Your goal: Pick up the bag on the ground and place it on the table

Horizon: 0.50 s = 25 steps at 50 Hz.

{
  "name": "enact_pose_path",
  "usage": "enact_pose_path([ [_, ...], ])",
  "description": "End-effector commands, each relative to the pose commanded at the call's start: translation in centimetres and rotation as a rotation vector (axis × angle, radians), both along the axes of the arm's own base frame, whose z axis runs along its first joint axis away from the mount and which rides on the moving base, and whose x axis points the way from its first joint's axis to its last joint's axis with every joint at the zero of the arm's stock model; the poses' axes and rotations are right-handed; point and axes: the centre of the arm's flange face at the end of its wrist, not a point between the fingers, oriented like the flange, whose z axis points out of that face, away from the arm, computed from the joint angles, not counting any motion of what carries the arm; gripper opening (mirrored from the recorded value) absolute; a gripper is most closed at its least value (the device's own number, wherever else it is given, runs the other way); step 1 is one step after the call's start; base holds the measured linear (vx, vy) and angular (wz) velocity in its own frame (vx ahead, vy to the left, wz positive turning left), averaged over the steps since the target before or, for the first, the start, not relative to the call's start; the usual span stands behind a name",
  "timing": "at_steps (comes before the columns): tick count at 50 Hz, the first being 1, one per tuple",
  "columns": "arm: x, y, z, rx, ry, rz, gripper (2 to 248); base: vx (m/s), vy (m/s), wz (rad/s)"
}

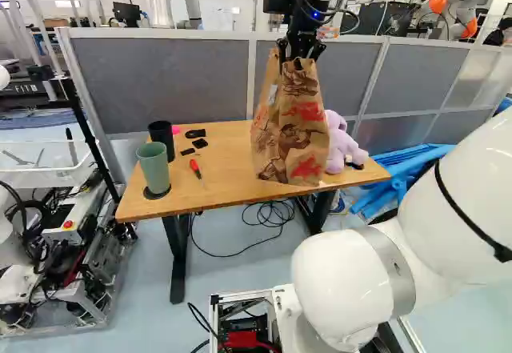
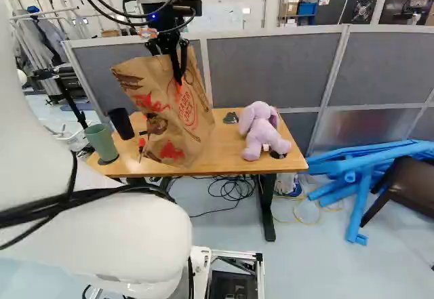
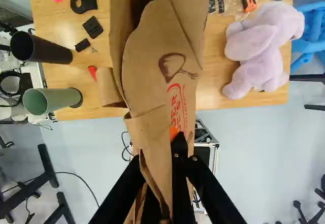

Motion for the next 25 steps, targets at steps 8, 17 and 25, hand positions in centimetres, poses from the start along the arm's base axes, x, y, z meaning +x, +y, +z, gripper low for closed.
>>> enact_pose_path([
  [8,0.00,0.00,0.00,0.000,0.000,0.000,21,0.109,0.002,-0.005],
  [17,0.00,0.00,0.00,0.000,0.000,0.000,21,0.088,0.002,-0.004],
  [25,0.50,0.00,0.01,0.000,0.002,-0.001,21,0.046,0.000,-0.006],
])
